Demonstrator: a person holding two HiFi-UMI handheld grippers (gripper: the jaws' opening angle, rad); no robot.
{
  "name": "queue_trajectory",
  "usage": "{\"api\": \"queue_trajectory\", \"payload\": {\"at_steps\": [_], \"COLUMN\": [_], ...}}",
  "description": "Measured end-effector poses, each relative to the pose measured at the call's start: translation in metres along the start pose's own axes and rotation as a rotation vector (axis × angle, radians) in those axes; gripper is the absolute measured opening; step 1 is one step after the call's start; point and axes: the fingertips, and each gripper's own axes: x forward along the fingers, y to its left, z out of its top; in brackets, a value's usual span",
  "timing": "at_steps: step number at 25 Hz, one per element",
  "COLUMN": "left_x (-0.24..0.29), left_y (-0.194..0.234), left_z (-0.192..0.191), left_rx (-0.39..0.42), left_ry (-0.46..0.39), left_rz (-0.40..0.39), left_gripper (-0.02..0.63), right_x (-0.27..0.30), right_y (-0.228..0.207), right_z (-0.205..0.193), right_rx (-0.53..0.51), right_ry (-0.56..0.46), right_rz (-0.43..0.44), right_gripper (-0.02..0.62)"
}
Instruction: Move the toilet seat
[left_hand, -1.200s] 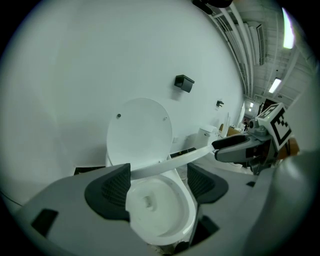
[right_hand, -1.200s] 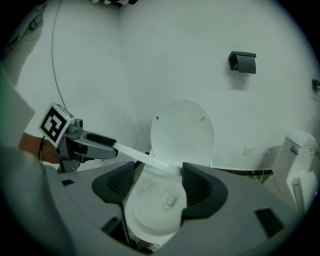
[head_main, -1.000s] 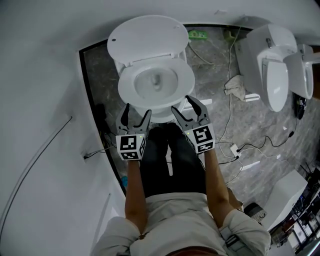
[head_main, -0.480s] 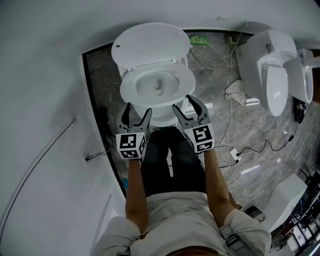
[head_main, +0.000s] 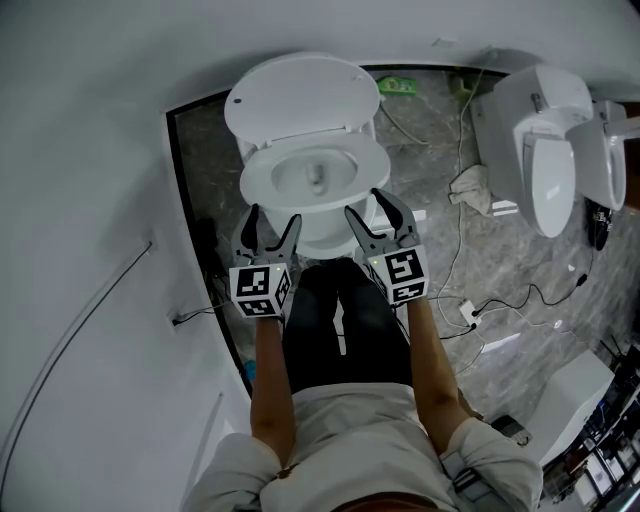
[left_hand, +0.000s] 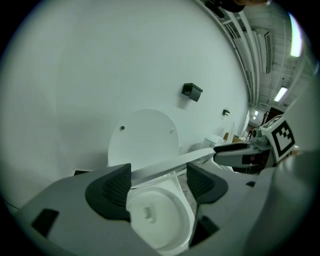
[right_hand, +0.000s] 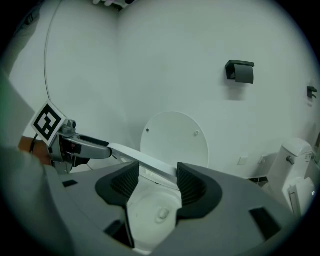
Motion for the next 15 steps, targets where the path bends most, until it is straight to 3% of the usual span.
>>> {"api": "queue_trajectory", "payload": {"at_steps": [15], "left_x": [0.012], "left_y": [0.01], "left_z": [0.024], "left_rx": [-0.023], "left_ry": [-0.029], "left_rz": [0.01], "left_gripper": [0.36], "right_x": [0.014], "right_y": [-0.012], "right_z": [0.023], "right_rx": [0.009], "right_ry": [-0.026], "right_rz": [-0.009], "right_gripper": [0.249]}}
